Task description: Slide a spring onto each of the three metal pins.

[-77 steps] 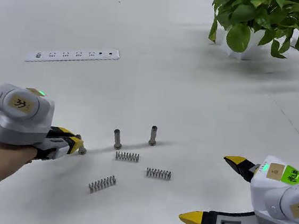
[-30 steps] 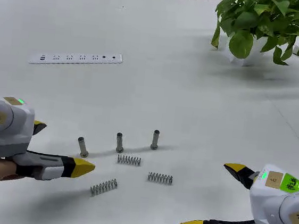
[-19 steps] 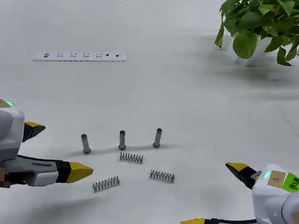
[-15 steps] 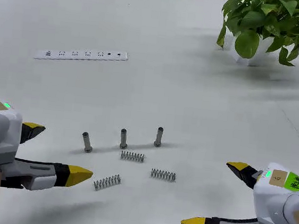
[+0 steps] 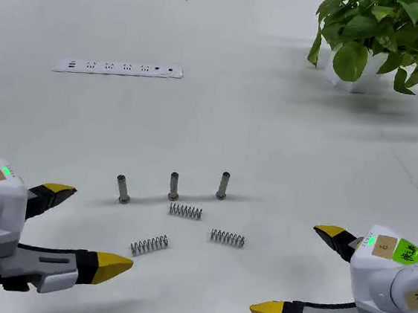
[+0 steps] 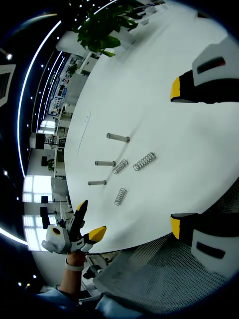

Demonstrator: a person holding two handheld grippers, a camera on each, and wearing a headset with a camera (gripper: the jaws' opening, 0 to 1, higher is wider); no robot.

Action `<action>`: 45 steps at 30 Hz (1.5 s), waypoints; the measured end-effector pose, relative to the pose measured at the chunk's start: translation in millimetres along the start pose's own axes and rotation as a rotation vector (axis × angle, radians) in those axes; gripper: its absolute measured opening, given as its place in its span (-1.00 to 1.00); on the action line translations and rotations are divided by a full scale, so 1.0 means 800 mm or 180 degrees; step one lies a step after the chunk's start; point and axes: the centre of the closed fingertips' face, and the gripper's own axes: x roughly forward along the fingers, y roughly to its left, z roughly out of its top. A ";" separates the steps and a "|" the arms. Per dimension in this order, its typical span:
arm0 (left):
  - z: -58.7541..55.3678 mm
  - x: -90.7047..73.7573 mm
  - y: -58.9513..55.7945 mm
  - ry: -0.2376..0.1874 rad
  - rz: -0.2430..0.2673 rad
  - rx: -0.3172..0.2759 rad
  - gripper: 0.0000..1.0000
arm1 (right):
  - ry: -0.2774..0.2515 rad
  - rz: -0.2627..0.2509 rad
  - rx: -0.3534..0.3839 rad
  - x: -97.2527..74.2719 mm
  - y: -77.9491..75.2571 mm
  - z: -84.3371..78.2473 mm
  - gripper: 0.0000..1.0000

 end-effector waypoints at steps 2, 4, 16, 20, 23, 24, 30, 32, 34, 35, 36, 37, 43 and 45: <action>-0.002 0.002 -0.009 -0.0011 -0.0049 0.0047 0.76 | 0.0006 -0.0001 0.0003 0.000 0.000 -0.001 0.85; -0.007 0.004 -0.013 0.0013 -0.0075 0.0072 0.73 | 0.0013 -0.0002 0.0002 0.001 -0.001 -0.002 0.85; -0.021 0.025 -0.018 0.0065 -0.0120 0.0106 0.46 | 0.0046 -0.0011 0.0008 0.001 -0.001 -0.004 0.85; -0.021 0.030 -0.019 0.0072 -0.0150 0.0142 0.34 | 0.0055 -0.0010 0.0012 0.001 -0.001 -0.005 0.84; -0.019 0.034 -0.023 0.0089 -0.0188 0.0232 0.16 | 0.0061 -0.0006 0.0008 0.001 0.000 -0.005 0.84; -0.018 0.035 -0.024 0.0093 -0.0203 0.0234 0.13 | 0.0062 -0.0004 0.0009 0.001 0.000 -0.005 0.84; -0.016 0.046 -0.025 0.0112 -0.0254 0.0241 -0.13 | 0.0067 0.0000 0.0008 0.002 -0.001 -0.006 0.84; -0.019 0.050 -0.023 0.0158 -0.0221 0.0269 -0.18 | 0.0067 -0.0002 0.0016 0.002 -0.001 -0.006 0.84; -0.020 0.053 -0.023 0.0175 -0.0227 0.0279 -0.25 | 0.0060 -0.0008 0.0017 0.001 -0.001 -0.005 0.84; -0.021 0.055 -0.023 0.0192 -0.0245 0.0252 -0.28 | 0.0055 -0.0007 0.0026 0.001 -0.002 -0.005 0.84; -0.021 0.057 -0.024 0.0208 -0.0251 0.0254 -0.30 | 0.0055 -0.0010 0.0026 0.001 -0.002 -0.006 0.84; -0.023 0.058 -0.023 0.0236 -0.0250 0.0289 -0.33 | 0.0056 -0.0011 0.0027 0.001 -0.003 -0.006 0.84; -0.028 0.066 -0.016 0.0401 -0.0231 0.0381 -0.47 | 0.0052 -0.0012 0.0033 0.000 -0.002 -0.005 0.84; -0.030 0.067 -0.016 0.0485 -0.0228 0.0449 -0.50 | 0.0052 -0.0012 0.0044 0.000 -0.002 -0.005 0.84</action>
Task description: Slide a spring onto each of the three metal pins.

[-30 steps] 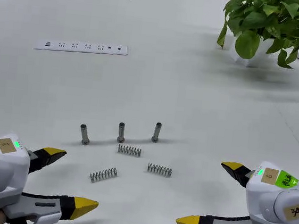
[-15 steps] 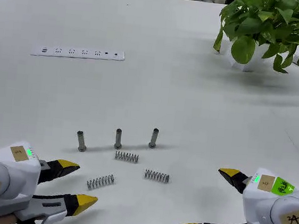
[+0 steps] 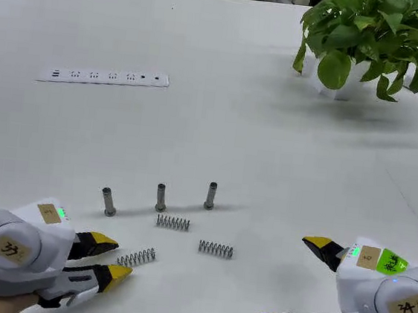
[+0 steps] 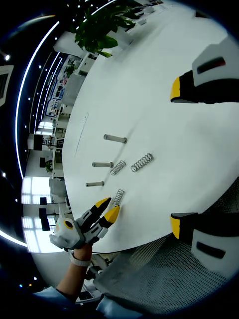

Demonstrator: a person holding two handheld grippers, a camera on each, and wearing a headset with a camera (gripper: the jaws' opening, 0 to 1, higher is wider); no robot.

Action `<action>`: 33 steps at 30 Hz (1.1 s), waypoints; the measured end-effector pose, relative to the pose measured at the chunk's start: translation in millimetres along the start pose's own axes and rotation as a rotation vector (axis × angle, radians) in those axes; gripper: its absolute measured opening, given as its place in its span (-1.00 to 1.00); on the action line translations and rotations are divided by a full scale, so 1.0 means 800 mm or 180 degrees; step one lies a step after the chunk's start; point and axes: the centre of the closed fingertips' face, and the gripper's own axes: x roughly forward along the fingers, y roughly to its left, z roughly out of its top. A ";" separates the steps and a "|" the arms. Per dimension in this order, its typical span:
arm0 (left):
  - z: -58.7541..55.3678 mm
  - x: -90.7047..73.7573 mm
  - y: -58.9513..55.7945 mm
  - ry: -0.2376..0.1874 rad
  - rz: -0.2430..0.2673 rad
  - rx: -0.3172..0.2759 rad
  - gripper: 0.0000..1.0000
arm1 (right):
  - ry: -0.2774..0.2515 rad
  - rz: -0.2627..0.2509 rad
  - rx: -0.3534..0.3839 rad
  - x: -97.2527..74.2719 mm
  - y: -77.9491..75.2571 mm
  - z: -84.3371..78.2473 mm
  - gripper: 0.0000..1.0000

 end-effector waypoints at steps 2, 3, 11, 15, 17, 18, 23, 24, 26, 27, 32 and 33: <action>-0.001 0.002 -0.001 0.0067 -0.0010 0.0053 -0.53 | -0.0007 -0.0005 0.0001 0.000 -0.001 0.000 0.84; -0.001 0.002 -0.001 0.0106 -0.0014 0.0084 -0.54 | -0.0007 -0.0004 0.0003 0.000 -0.001 0.000 0.84; -0.006 0.009 -0.002 0.0324 -0.0039 0.0269 -0.64 | -0.0012 -0.0013 0.0009 -0.001 -0.001 0.001 0.84; -0.006 0.009 -0.002 0.0401 -0.0032 0.0256 -0.72 | -0.0023 -0.0021 0.0016 -0.001 -0.003 0.001 0.84; -0.007 0.010 -0.002 0.0456 -0.0038 0.0265 -0.73 | -0.0022 -0.0020 0.0012 -0.001 -0.003 0.001 0.84; -0.007 0.010 -0.001 0.0486 -0.0039 0.0259 -0.73 | -0.0024 -0.0020 0.0010 -0.001 -0.003 0.001 0.84; -0.009 0.012 0.001 0.0674 -0.0033 0.0241 -0.75 | -0.0034 -0.0023 0.0010 -0.001 -0.003 0.002 0.84; -0.009 0.012 0.002 0.0705 -0.0036 0.0232 -0.76 | -0.0036 -0.0022 0.0011 -0.001 -0.003 0.003 0.84; -0.011 0.013 0.007 0.0759 -0.0034 0.0234 -0.77 | -0.0035 -0.0019 0.0008 -0.001 -0.002 0.003 0.84; -0.012 0.013 0.007 0.0783 -0.0034 0.0228 -0.77 | -0.0040 -0.0014 0.0007 -0.001 -0.002 0.004 0.84; -0.015 0.013 0.010 0.0802 -0.0044 0.0192 -0.79 | -0.0066 0.0024 0.0000 -0.001 0.001 0.006 0.84; -0.015 0.014 0.009 0.0795 -0.0048 0.0173 -0.79 | -0.0077 0.0047 -0.0002 -0.001 0.003 0.008 0.84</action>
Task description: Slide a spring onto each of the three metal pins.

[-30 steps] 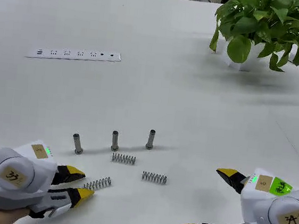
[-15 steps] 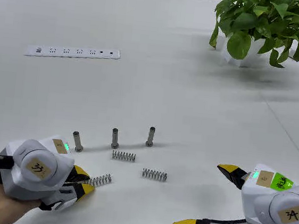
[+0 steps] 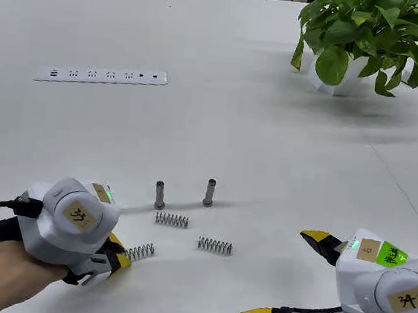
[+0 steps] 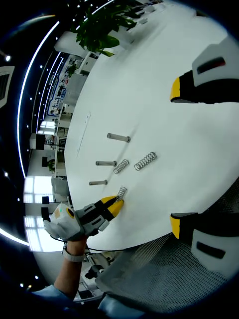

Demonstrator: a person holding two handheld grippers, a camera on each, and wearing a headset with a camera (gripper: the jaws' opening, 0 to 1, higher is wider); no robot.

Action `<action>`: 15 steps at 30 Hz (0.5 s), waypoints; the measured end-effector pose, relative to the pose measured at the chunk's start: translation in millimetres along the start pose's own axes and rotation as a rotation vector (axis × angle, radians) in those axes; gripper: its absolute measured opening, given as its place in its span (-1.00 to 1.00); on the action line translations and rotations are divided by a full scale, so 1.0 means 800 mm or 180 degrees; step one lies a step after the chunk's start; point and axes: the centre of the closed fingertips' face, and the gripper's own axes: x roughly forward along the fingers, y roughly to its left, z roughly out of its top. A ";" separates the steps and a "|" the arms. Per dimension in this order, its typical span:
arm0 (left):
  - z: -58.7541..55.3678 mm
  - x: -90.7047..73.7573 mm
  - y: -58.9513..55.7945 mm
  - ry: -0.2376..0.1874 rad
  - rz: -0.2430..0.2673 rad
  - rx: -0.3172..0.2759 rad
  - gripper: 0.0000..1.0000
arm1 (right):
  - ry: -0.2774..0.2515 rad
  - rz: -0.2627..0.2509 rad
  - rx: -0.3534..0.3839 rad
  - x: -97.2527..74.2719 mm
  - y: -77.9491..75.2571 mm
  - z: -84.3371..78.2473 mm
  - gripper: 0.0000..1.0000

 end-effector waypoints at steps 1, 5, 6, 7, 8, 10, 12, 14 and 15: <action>0.000 0.000 0.000 -0.0005 -0.0003 -0.0011 -0.80 | -0.0005 0.0017 0.0001 0.000 0.002 0.001 0.84; -0.001 0.000 0.001 -0.0070 -0.0023 -0.0054 -0.80 | -0.0030 0.0067 0.0024 -0.001 0.005 0.005 0.84; -0.001 0.000 0.000 -0.0095 -0.0035 -0.0091 -0.80 | -0.0039 0.0082 0.0044 -0.001 0.005 0.006 0.84; -0.001 0.000 0.000 -0.0118 -0.0039 -0.0122 -0.80 | -0.0048 0.0095 0.0062 -0.001 0.005 0.007 0.84; 0.001 0.000 -0.002 -0.0168 -0.0055 -0.0159 -0.80 | -0.0066 0.0098 0.0072 -0.002 0.005 0.009 0.83; -0.001 -0.002 -0.003 -0.0213 -0.0059 -0.0237 -0.80 | -0.0086 0.0117 0.0102 -0.003 0.005 0.012 0.83; -0.003 -0.004 -0.006 -0.0251 -0.0074 -0.0265 -0.80 | -0.0099 0.0126 0.0109 -0.003 0.006 0.016 0.82; 0.000 -0.007 -0.010 -0.0320 -0.0087 -0.0287 -0.80 | -0.0121 0.0167 0.0115 -0.002 0.009 0.023 0.81; 0.002 -0.009 -0.010 -0.0367 -0.0098 -0.0314 -0.80 | -0.0128 0.0193 0.0119 -0.001 0.011 0.026 0.81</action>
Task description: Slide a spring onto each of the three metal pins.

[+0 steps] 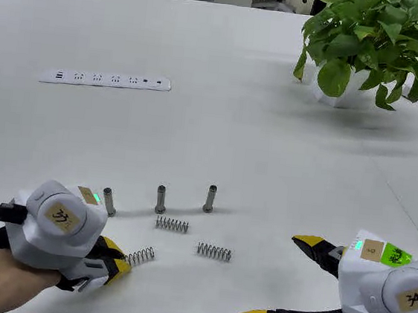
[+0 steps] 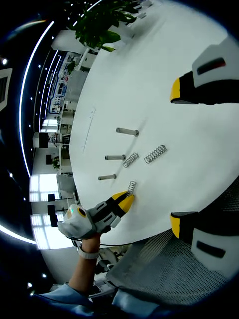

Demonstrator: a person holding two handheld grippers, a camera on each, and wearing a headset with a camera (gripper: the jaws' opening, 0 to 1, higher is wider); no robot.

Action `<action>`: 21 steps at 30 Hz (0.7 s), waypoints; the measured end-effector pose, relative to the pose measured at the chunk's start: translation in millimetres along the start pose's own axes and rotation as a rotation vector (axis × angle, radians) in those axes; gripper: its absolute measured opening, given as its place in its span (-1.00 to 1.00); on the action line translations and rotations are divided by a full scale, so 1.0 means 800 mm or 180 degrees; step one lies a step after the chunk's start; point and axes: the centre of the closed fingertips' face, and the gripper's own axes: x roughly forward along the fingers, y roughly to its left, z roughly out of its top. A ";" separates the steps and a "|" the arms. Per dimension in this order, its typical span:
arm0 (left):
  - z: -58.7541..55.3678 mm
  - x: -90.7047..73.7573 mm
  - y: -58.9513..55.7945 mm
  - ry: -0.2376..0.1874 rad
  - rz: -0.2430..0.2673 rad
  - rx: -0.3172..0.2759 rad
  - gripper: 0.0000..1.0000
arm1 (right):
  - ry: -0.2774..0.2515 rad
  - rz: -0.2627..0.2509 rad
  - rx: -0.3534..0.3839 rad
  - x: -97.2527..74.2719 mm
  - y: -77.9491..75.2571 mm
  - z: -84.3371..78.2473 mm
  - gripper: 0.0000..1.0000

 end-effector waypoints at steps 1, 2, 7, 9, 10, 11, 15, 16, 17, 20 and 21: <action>0.002 -0.001 0.000 -0.0058 -0.0019 -0.0029 -0.80 | -0.0016 0.0036 -0.0005 0.001 0.003 0.004 0.80; 0.006 -0.003 -0.004 -0.0148 -0.0074 -0.0099 -0.80 | -0.0047 0.0079 -0.0023 0.003 0.009 0.011 0.79; 0.019 -0.013 -0.014 -0.0376 -0.0196 -0.0206 -0.80 | -0.0129 0.0376 -0.0067 0.009 0.032 0.037 0.71; 0.026 -0.017 -0.020 -0.0498 -0.0275 -0.0261 -0.80 | -0.0174 0.0493 -0.0055 0.011 0.040 0.048 0.61; 0.029 -0.019 -0.023 -0.0543 -0.0308 -0.0258 -0.80 | -0.0188 0.0525 -0.0054 0.012 0.042 0.051 0.55; 0.033 -0.021 -0.026 -0.0585 -0.0334 -0.0245 -0.80 | -0.0188 0.0560 -0.0047 0.012 0.044 0.054 0.53; 0.043 -0.027 -0.047 -0.0696 -0.0499 -0.0129 -0.80 | -0.0223 0.0778 -0.0031 0.014 0.056 0.065 0.43; 0.045 -0.028 -0.051 -0.0718 -0.0537 -0.0103 -0.80 | -0.0232 0.0800 -0.0030 0.014 0.058 0.067 0.39; 0.048 -0.029 -0.056 -0.0758 -0.0594 -0.0062 -0.80 | -0.0249 0.0829 -0.0034 0.015 0.059 0.070 0.38; 0.059 -0.033 -0.069 -0.0856 -0.0712 0.0025 -0.81 | -0.0255 0.0938 -0.0064 0.018 0.064 0.073 0.24; 0.060 -0.034 -0.071 -0.0867 -0.0737 0.0036 -0.81 | -0.0253 0.0981 -0.0057 0.019 0.066 0.074 0.18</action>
